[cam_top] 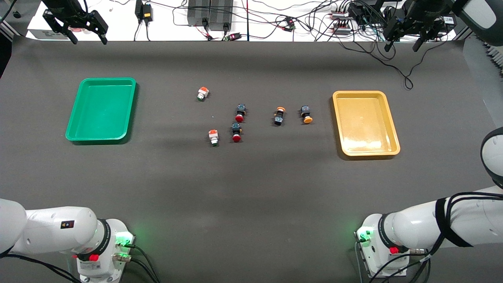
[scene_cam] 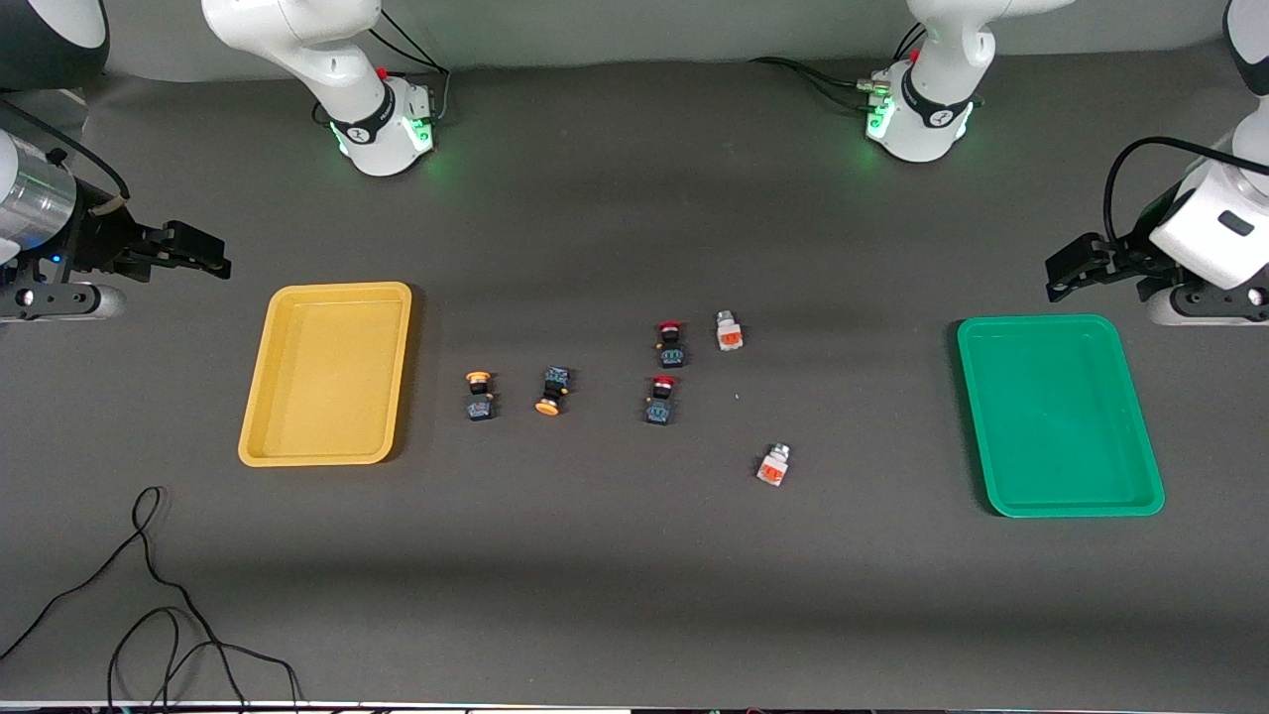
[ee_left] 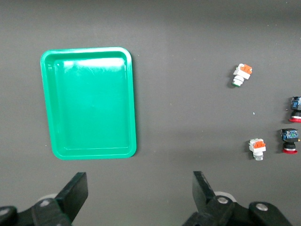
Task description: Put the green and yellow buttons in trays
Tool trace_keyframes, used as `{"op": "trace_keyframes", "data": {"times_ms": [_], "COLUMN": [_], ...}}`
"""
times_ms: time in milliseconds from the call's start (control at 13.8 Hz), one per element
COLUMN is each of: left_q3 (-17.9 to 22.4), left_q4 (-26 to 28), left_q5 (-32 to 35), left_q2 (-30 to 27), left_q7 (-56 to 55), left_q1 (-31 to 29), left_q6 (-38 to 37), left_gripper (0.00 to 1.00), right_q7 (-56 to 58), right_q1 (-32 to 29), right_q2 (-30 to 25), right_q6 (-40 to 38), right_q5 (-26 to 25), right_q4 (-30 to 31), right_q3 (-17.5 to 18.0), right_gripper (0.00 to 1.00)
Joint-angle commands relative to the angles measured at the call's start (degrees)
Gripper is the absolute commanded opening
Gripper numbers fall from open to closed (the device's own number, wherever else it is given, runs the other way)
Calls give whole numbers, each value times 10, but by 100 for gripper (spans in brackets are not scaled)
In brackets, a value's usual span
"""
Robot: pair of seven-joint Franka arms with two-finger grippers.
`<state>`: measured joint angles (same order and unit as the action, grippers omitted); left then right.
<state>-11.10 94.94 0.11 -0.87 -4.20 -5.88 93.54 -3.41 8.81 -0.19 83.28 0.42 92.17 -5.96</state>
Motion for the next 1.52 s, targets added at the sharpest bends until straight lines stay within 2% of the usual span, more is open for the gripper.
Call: {"op": "trace_keyframes", "data": {"times_ms": [0,363,508,653,871,1161,1452], "left_q3": [-8,-16,-16,-16,-16,-16,-13], "left_q4": [9,48,70,79,117,163,170], "left_q5": [3,2,-18,-35,-50,-67,-52], "left_q2": [-6,-8,-14,-12,-9,4,80], "left_q7": [-21,-132,-202,-288,-324,-399,-404], "left_q1": [14,108,152,216,280,340,343], "left_q6": [-6,-6,1,20,81,165,218], "left_gripper": [99,99,99,99,99,99,99], "right_q7": [3,1,-19,-73,-154,-157,-157], "right_q1": [5,23,38,77,131,140,147], "right_q2": [-2,17,25,45,85,125,202], "right_q6": [7,13,55,77,128,230,269], "right_q5": [-8,14,33,35,34,35,38], "right_q4": [1,2,14,15,32,112,111], "right_q3": [-3,1,0,0,-1,-1,-1], "right_gripper": [100,100,100,100,100,100,100]}}
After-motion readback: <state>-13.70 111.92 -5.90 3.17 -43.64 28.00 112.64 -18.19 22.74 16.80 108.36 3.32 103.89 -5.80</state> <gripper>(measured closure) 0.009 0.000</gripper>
